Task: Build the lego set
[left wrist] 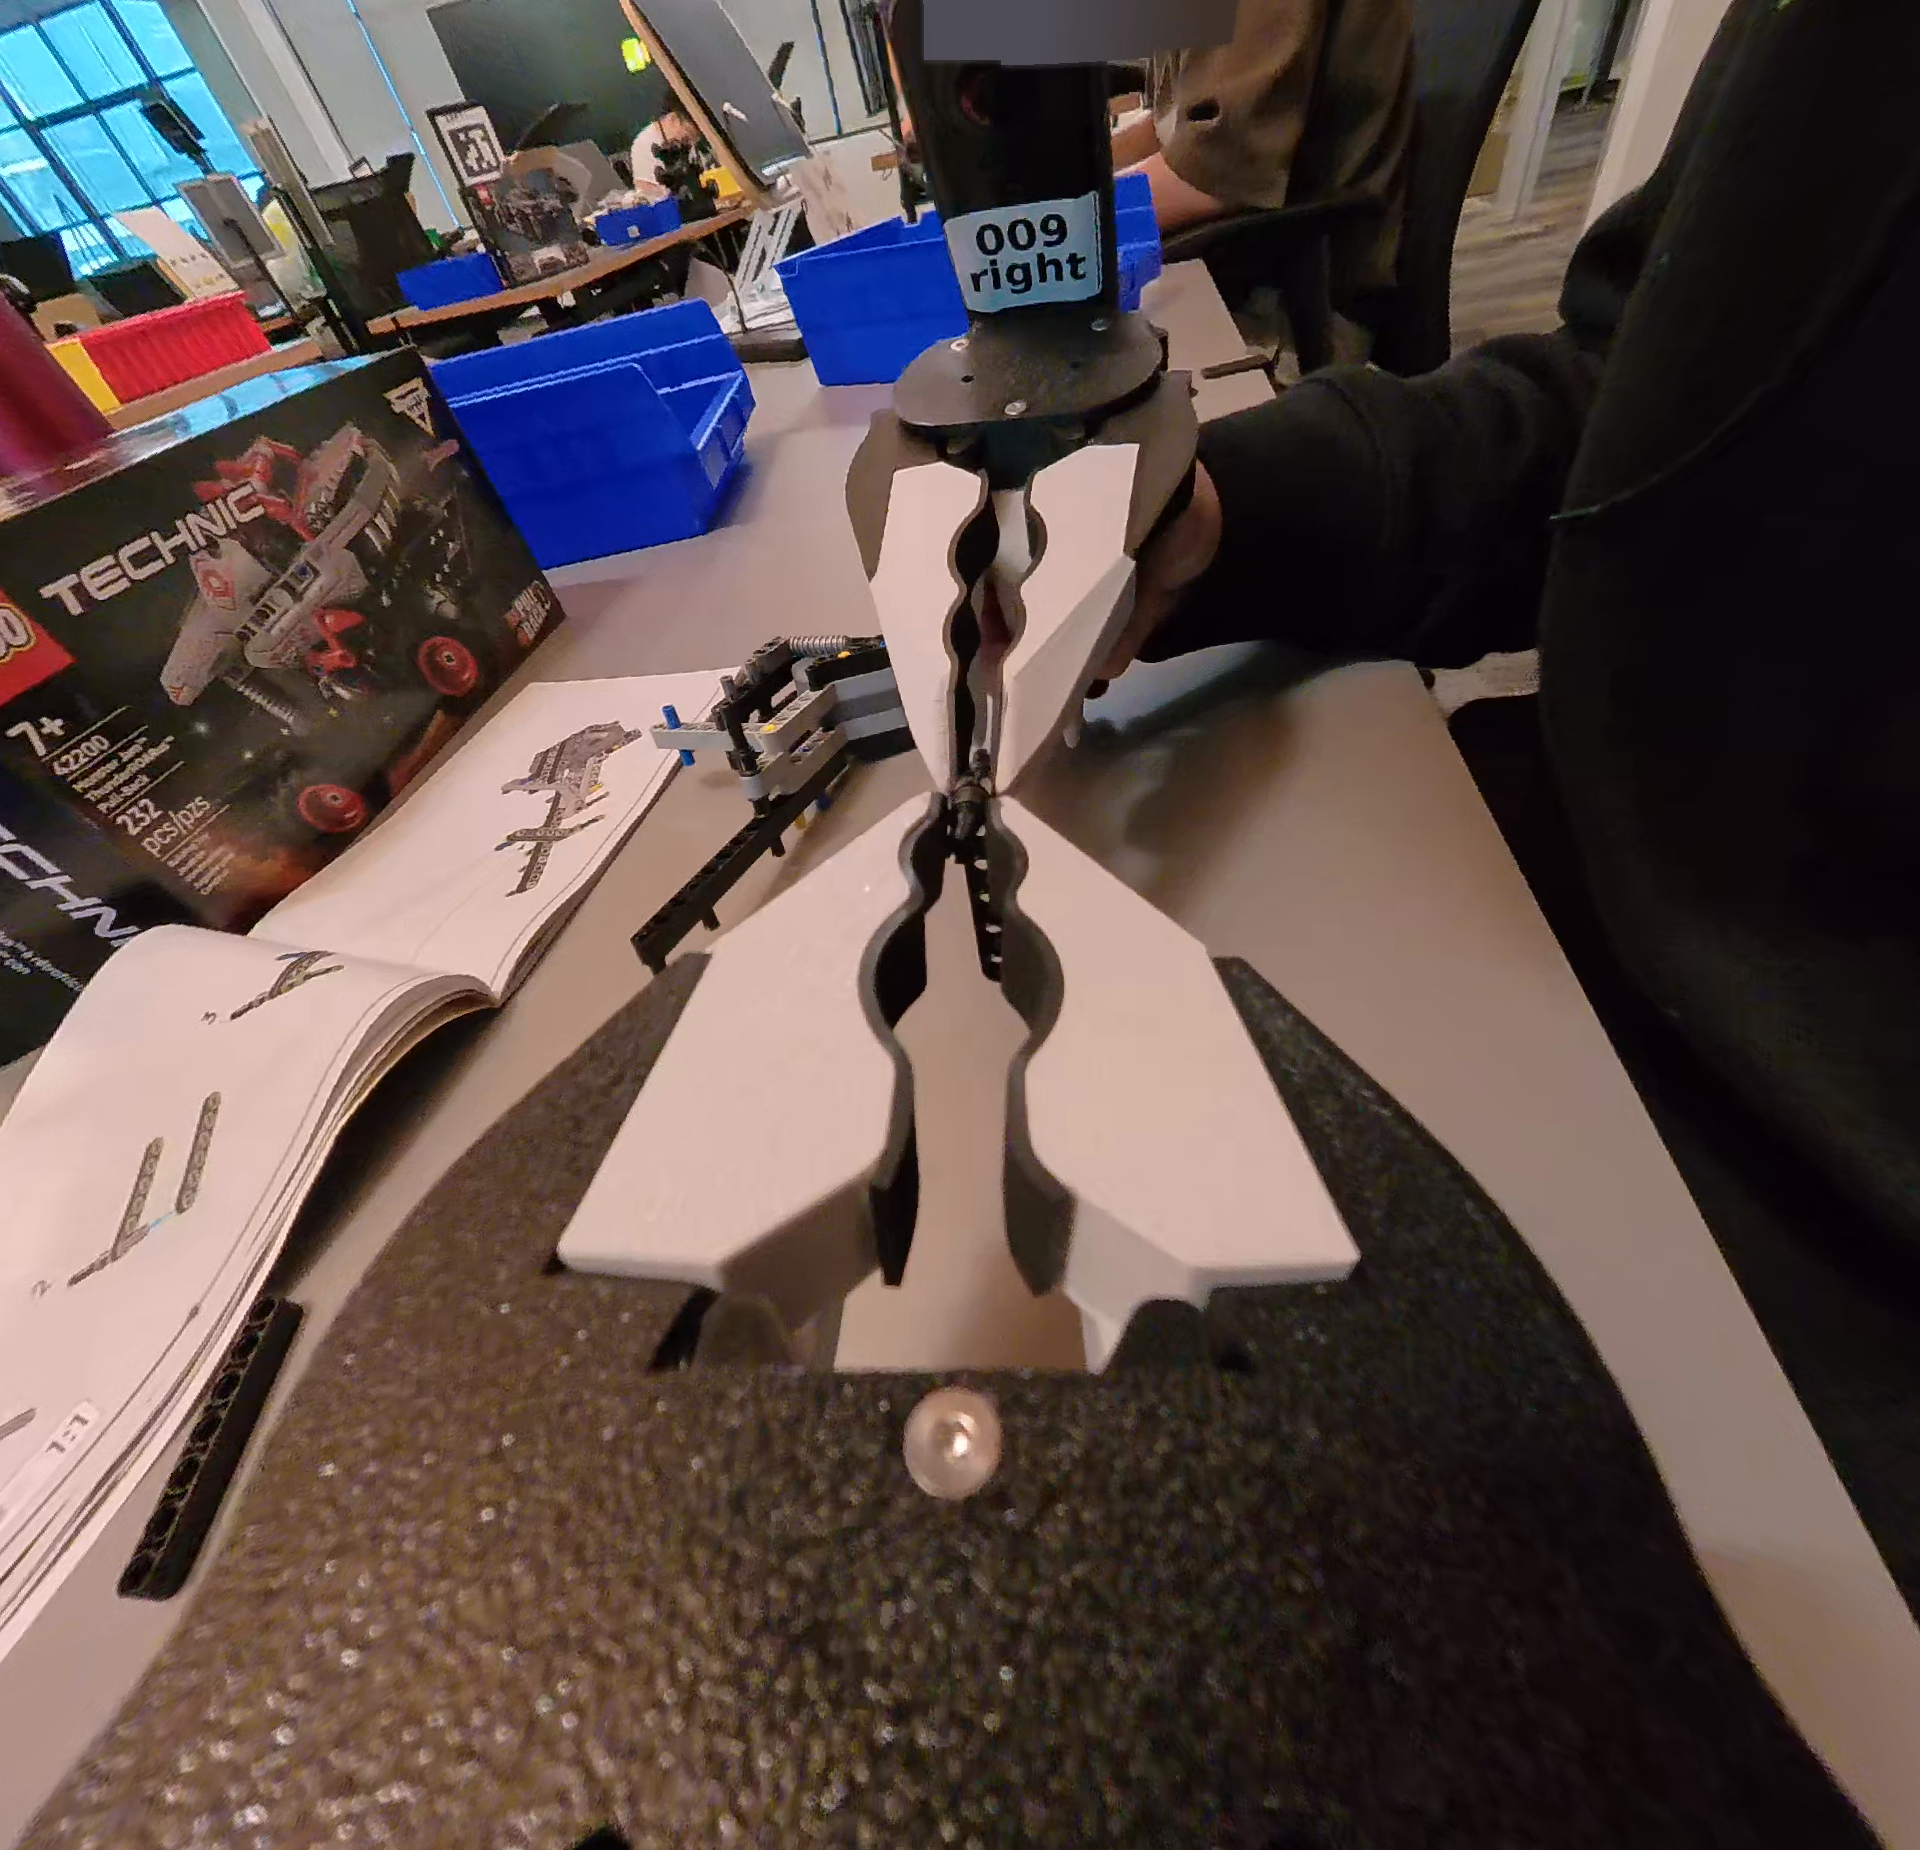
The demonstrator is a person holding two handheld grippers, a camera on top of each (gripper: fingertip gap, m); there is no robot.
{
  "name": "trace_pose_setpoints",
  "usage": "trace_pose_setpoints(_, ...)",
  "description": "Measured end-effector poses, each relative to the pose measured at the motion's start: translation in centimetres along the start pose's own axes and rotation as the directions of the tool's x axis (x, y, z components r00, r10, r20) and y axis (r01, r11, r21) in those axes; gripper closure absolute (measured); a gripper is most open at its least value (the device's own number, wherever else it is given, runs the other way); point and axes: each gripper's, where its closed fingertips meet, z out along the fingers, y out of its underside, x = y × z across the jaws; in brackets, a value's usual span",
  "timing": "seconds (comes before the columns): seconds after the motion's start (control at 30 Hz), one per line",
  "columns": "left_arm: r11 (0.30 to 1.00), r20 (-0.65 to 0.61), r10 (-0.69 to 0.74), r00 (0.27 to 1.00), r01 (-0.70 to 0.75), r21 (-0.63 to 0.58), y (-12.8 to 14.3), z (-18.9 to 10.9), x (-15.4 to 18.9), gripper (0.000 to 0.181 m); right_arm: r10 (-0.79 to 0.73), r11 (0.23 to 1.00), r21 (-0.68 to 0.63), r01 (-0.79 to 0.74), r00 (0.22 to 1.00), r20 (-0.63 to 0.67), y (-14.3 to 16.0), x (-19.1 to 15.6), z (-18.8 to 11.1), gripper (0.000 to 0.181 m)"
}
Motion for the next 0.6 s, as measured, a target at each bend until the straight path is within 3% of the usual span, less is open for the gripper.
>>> trace_pose_setpoints(0.6,0.999,-0.019,-0.041,0.999,0.04,-0.031,0.22,0.0,0.15,0.175,-0.049,0.998,-0.042,0.049,0.999,-0.007,0.5,-0.21,0.52,0.177)
